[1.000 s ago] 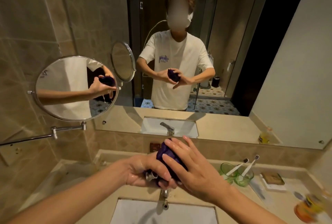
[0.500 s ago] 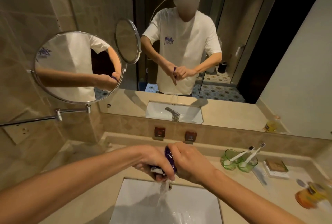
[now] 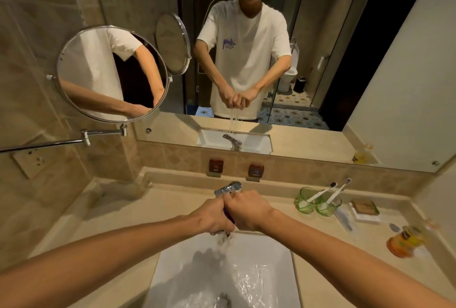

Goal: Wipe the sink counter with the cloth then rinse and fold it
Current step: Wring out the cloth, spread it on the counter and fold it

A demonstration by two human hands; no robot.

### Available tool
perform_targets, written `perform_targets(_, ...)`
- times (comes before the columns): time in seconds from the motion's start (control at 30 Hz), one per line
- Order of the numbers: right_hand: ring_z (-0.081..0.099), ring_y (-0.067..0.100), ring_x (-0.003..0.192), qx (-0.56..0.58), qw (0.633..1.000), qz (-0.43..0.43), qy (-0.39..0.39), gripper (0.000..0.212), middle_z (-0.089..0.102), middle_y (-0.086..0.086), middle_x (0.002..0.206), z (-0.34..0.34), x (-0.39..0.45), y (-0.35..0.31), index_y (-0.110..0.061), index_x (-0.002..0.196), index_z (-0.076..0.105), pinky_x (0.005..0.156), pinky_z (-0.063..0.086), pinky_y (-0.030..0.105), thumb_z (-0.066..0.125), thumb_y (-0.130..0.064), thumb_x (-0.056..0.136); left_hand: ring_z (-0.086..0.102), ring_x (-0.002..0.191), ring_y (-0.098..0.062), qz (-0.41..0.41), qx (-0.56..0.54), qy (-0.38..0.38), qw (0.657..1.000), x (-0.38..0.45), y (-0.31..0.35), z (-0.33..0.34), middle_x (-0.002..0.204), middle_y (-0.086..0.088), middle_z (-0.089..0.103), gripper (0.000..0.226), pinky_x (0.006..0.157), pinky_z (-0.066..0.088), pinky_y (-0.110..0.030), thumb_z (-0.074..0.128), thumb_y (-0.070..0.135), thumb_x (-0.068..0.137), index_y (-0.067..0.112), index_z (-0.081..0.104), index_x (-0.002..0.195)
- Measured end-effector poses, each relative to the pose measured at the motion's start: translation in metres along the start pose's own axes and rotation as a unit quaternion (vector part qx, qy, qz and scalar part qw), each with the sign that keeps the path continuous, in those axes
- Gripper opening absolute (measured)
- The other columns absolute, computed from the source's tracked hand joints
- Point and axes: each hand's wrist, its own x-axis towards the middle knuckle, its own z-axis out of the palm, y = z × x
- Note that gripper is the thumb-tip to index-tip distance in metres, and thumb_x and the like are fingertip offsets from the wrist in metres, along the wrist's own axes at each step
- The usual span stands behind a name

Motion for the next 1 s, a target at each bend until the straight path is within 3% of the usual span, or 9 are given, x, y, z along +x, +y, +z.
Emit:
perform_targets(0.1,0.066,0.034,0.085,-0.001,0.998,-0.027,0.057,0.033,0.065,0.013,0.112,-0.003,-0.008,0.007,-0.006,0.119,0.052,0.060,0.039,0.038,0.064,-0.019,0.090,0.065,0.077,-0.011,0.010,-0.100,-0.066,0.993,-0.004,-0.001,-0.009,0.093,0.000,0.066,0.066,0.065,0.056,-0.028,0.085,0.012,0.073,0.022,0.048,0.127)
perform_targets(0.2,0.062,0.024,0.073,-0.045,0.986,-0.082,0.137,0.024,0.063,0.006,0.092,-0.008,-0.021,0.015,-0.010,0.103,0.057,0.059,0.038,0.031,0.065,-0.016,0.082,0.063,0.077,-0.014,-0.004,-0.288,-0.220,0.932,-0.020,0.007,-0.033,0.097,-0.005,0.064,0.047,0.066,0.055,-0.028,0.083,0.013,0.081,0.016,0.054,0.117)
perform_targets(0.27,0.060,0.024,0.081,-0.072,0.973,-0.106,0.192,0.026,0.062,0.006,0.099,-0.017,-0.029,0.016,-0.008,0.112,0.058,0.069,0.045,0.032,0.057,-0.016,0.087,0.062,0.080,-0.019,-0.018,-0.341,-0.271,0.900,-0.033,0.012,-0.048,0.102,-0.011,0.062,0.041,0.068,0.056,-0.030,0.079,0.019,0.084,0.013,0.055,0.117)
perform_targets(0.4,0.059,0.030,0.102,-0.119,0.940,-0.144,0.286,0.039,0.057,0.016,0.130,-0.053,-0.040,0.010,-0.005,0.133,0.051,0.083,0.049,0.040,0.055,-0.013,0.095,0.062,0.071,-0.018,-0.013,-0.319,-0.283,0.905,-0.050,0.024,-0.065,0.088,-0.010,0.065,0.045,0.062,0.055,-0.024,0.085,0.011,0.071,0.006,0.057,0.106)
perform_targets(0.53,0.047,0.036,0.131,-0.091,0.938,-0.100,0.320,0.078,0.039,0.012,0.151,-0.076,-0.057,0.013,-0.021,0.148,0.036,0.100,0.046,0.054,0.076,-0.024,0.082,0.068,0.075,-0.017,0.040,-0.385,-0.252,0.887,-0.071,0.034,-0.076,0.086,-0.011,0.068,0.038,0.067,0.057,-0.026,0.071,-0.009,0.074,0.004,0.059,0.107)
perform_targets(0.6,0.041,0.034,0.141,-0.076,0.923,-0.118,0.359,0.077,0.032,0.008,0.158,-0.076,-0.064,0.018,-0.023,0.153,0.030,0.106,0.042,0.056,0.071,-0.020,0.089,0.068,0.077,-0.019,0.050,-0.465,-0.234,0.852,-0.077,0.034,-0.078,0.088,-0.015,0.067,0.044,0.067,0.059,-0.025,0.072,-0.015,0.067,0.003,0.060,0.107)
perform_targets(0.7,0.034,0.033,0.148,-0.055,0.894,-0.194,0.401,0.065,0.030,0.008,0.160,-0.076,-0.060,0.025,-0.019,0.154,0.030,0.114,0.035,0.060,0.063,-0.015,0.098,0.064,0.081,-0.017,0.055,-0.505,-0.376,0.775,-0.081,0.040,-0.083,0.095,-0.015,0.065,0.050,0.076,0.059,-0.023,0.085,-0.006,0.064,0.004,0.063,0.108)
perform_targets(0.87,0.066,0.040,0.108,0.013,0.842,-0.328,0.428,0.033,0.064,0.028,0.120,-0.105,-0.042,0.018,0.005,0.134,0.051,0.102,0.050,0.048,0.054,-0.004,0.103,0.062,0.088,-0.006,0.013,-0.310,-0.530,0.790,-0.077,0.055,-0.095,0.098,-0.001,0.062,0.045,0.077,0.054,-0.015,0.084,0.016,0.073,0.013,0.065,0.114)
perform_targets(1.0,0.064,0.033,0.077,-0.055,0.871,-0.307,0.379,0.032,0.069,0.023,0.097,-0.104,-0.039,0.010,0.013,0.132,0.057,0.067,0.054,0.042,0.051,-0.001,0.103,0.066,0.077,-0.007,-0.055,-0.222,-0.468,0.853,-0.071,0.053,-0.097,0.088,0.000,0.063,0.020,0.068,0.055,-0.016,0.070,0.000,0.085,0.012,0.068,0.102)
